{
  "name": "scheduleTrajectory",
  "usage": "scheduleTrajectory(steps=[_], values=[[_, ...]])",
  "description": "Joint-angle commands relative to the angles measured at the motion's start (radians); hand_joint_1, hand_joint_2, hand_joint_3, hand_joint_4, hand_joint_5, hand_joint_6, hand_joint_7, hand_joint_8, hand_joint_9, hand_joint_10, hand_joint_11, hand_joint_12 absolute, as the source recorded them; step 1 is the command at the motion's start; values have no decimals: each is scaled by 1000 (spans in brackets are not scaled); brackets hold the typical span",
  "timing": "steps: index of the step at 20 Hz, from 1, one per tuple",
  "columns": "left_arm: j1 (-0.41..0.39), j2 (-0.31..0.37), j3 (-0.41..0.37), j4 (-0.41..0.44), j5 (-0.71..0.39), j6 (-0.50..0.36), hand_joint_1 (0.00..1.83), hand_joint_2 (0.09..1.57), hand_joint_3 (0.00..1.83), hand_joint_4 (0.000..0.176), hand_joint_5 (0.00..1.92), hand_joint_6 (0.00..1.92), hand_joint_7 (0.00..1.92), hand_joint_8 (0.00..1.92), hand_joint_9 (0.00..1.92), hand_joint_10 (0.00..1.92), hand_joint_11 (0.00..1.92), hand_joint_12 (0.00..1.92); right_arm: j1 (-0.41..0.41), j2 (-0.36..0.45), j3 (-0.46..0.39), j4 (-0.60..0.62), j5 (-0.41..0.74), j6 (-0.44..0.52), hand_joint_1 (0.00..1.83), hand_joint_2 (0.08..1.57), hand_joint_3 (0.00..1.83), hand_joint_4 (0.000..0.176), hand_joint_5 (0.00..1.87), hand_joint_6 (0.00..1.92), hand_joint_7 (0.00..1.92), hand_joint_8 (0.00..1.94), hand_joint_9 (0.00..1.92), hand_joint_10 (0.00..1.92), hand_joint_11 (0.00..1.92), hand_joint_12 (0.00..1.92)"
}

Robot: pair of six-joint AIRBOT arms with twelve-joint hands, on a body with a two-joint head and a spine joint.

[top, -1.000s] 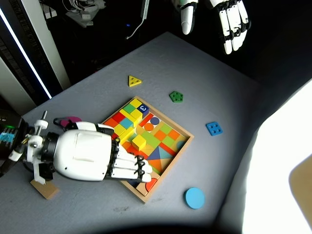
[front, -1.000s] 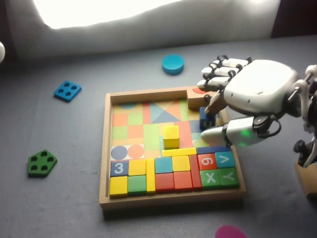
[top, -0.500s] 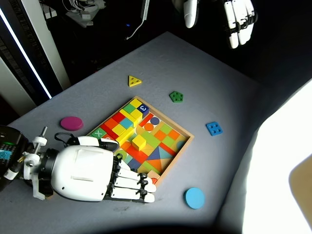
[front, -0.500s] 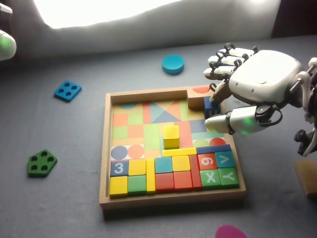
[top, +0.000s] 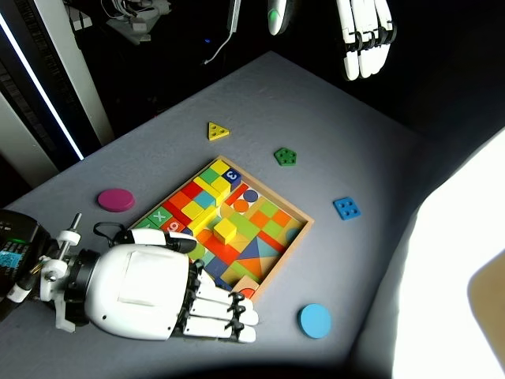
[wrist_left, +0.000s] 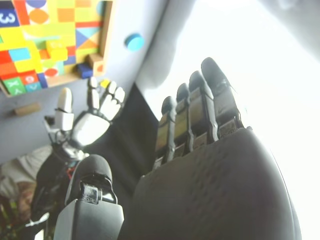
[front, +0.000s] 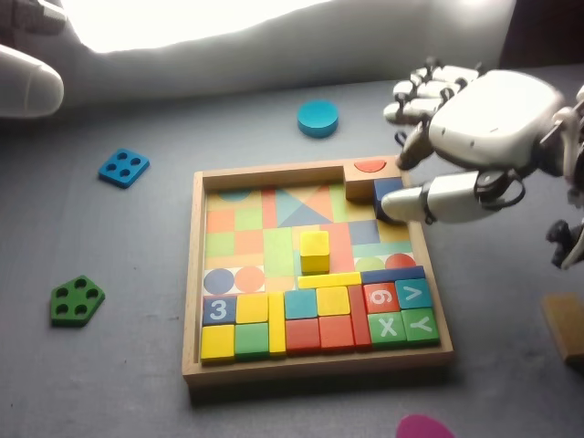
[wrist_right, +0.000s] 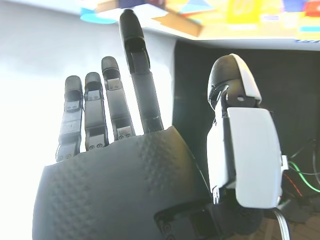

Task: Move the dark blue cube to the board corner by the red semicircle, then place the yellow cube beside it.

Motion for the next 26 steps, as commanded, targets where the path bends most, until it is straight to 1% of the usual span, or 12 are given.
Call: scheduleTrajectory(steps=[1,4,7,10,12,13,14,15,18,20,25,26], values=[[-10,6,0,3,-94,3,0,1207,0,15,139,0,137,0,143,0,0,586,21,16,-18,-5,151,2,0,1167,0,0,811,3,237,2,88,3,0,231],[-17,19,19,-41,-100,20,0,1211,2,9,147,3,133,2,138,1,0,590,45,28,-72,-5,168,2,0,1167,0,0,811,3,235,1,78,0,0,240],[-21,27,23,-40,-101,22,0,1200,0,18,133,0,135,1,145,2,0,623,56,19,-109,-6,164,-2,0,1178,2,0,813,3,254,2,86,3,0,348],[-16,31,16,-35,-101,23,0,1209,2,15,154,7,143,4,148,2,0,635,50,-1,-136,-27,160,-2,0,1171,0,0,819,3,265,2,95,5,0,371],[-7,34,6,-34,-103,24,0,1213,2,8,153,2,138,4,138,3,0,563,42,-14,-144,-41,155,-2,0,1175,0,0,813,8,243,0,83,7,0,293],[-3,35,-1,-38,-107,68,0,1208,0,15,149,2,130,0,127,1,0,560,42,-23,-148,-41,146,-2,0,1170,0,0,821,10,248,5,78,5,0,255],[-3,36,-6,-38,-107,83,0,1208,0,15,149,2,130,0,127,1,0,560,41,-32,-148,-41,140,-2,0,1170,0,0,821,10,248,5,78,5,0,255],[-3,37,-9,-41,-107,91,0,1208,0,10,153,4,129,0,129,2,0,566,37,-42,-148,-41,138,-2,0,1171,0,0,830,12,261,5,97,11,0,347],[-3,38,-14,-45,-107,95,0,1206,0,8,168,6,156,7,152,8,0,623,31,-63,-148,-41,138,-4,0,1173,0,0,825,5,261,0,93,6,0,265],[-3,38,-2,-100,-113,120,0,1211,1,7,166,3,143,3,147,4,0,591,30,-73,-147,-30,129,-6,8,1172,0,0,833,7,269,1,99,7,0,319],[6,38,8,-160,-116,161,0,1212,0,16,162,0,138,0,146,1,0,611,13,-91,-137,-6,109,-34,18,1173,0,0,843,8,269,5,98,4,0,329],[9,38,7,-170,-117,167,0,1220,3,8,159,0,135,0,138,1,0,583,7,-96,-135,-6,109,-41,11,1178,1,0,831,1,246,0,81,4,0,198]])
